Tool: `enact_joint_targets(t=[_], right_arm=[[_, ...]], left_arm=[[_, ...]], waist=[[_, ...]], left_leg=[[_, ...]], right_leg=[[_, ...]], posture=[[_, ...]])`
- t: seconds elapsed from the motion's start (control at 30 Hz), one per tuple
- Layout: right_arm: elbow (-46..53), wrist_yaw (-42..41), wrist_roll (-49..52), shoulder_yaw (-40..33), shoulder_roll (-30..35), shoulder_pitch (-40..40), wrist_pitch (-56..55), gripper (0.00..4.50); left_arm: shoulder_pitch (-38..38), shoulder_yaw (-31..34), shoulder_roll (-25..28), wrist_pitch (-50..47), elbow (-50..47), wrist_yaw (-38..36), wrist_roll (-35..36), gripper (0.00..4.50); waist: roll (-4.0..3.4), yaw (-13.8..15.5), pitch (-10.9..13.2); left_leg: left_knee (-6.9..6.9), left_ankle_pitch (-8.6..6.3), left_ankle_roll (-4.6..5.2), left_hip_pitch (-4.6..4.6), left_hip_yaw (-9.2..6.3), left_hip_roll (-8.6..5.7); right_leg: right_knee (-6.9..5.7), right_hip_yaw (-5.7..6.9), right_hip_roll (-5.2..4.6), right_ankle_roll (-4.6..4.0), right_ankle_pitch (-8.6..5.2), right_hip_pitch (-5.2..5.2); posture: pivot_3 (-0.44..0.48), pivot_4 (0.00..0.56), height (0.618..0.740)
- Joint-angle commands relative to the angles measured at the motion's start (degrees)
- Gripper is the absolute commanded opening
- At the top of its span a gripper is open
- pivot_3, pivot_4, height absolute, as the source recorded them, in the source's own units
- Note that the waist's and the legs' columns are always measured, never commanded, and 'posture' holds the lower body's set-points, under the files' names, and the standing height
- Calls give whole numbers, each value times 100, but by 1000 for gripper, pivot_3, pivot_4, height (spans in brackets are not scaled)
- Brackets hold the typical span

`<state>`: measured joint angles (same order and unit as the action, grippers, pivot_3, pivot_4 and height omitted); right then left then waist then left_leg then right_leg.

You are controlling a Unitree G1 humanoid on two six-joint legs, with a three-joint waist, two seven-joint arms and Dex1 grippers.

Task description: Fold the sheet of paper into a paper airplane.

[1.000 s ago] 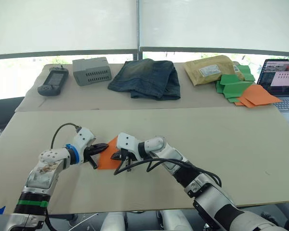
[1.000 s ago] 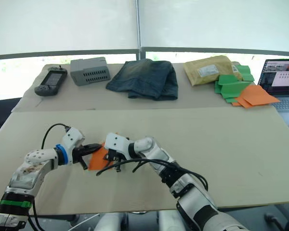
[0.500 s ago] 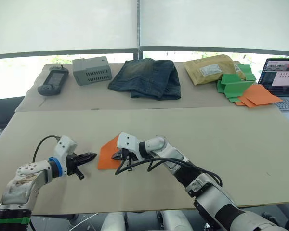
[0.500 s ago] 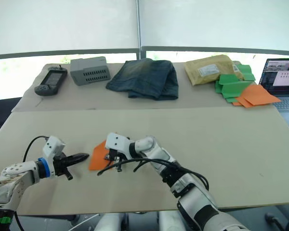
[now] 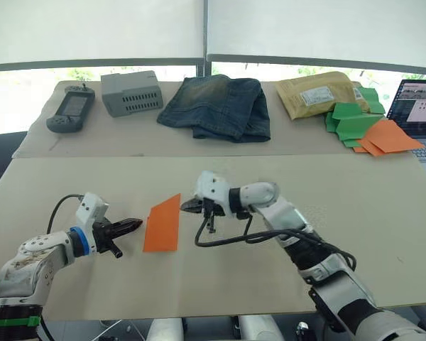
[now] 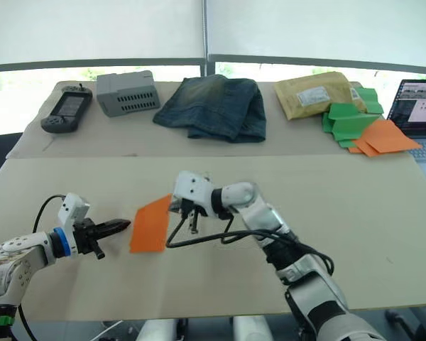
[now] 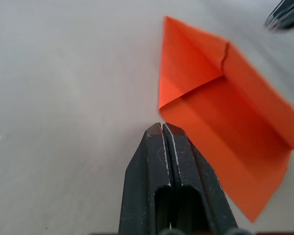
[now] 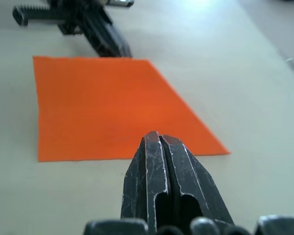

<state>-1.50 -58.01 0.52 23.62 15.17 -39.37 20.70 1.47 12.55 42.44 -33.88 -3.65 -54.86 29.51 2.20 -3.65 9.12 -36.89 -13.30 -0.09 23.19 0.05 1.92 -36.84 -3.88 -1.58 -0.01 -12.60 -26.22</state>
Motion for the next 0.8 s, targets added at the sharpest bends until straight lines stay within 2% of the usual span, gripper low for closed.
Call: enact_joint_targets(t=[0.03,0.2,0.43,0.6,0.8], right_arm=[[620,-71,236,-319,319,-23,374,0],[915,19,249,-613,877,112,721,0],[1258,244,308,-878,1230,289,1130,0],[1446,385,386,-939,1403,382,1344,0],[1565,457,443,-993,1607,460,1468,0]], left_arm=[[164,-223,54,141,9,-134,-125,46],[439,-811,-98,279,163,-194,-398,46],[866,-1495,-540,382,401,-205,-673,46],[1185,-1799,-995,257,393,-109,-702,46],[1103,-1837,-1150,-98,-26,25,-589,46]], waist=[[1,29,1],[2,119,1],[1,214,1],[1,274,1],[2,272,1]], left_leg=[[0,-1,-1,0,1,0],[-9,0,-1,0,11,-11],[-35,0,0,-1,11,-24],[-75,0,0,1,9,-21],[-98,0,0,-20,10,-21]], right_leg=[[4,1,-2,0,0,1],[8,-2,-10,8,3,7],[2,-3,-5,16,5,18],[2,-3,1,50,-2,38],[11,-6,0,80,-1,80]], posture=[[0,150,728],[0,150,728],[0,150,728],[0,150,728],[0,150,728]])
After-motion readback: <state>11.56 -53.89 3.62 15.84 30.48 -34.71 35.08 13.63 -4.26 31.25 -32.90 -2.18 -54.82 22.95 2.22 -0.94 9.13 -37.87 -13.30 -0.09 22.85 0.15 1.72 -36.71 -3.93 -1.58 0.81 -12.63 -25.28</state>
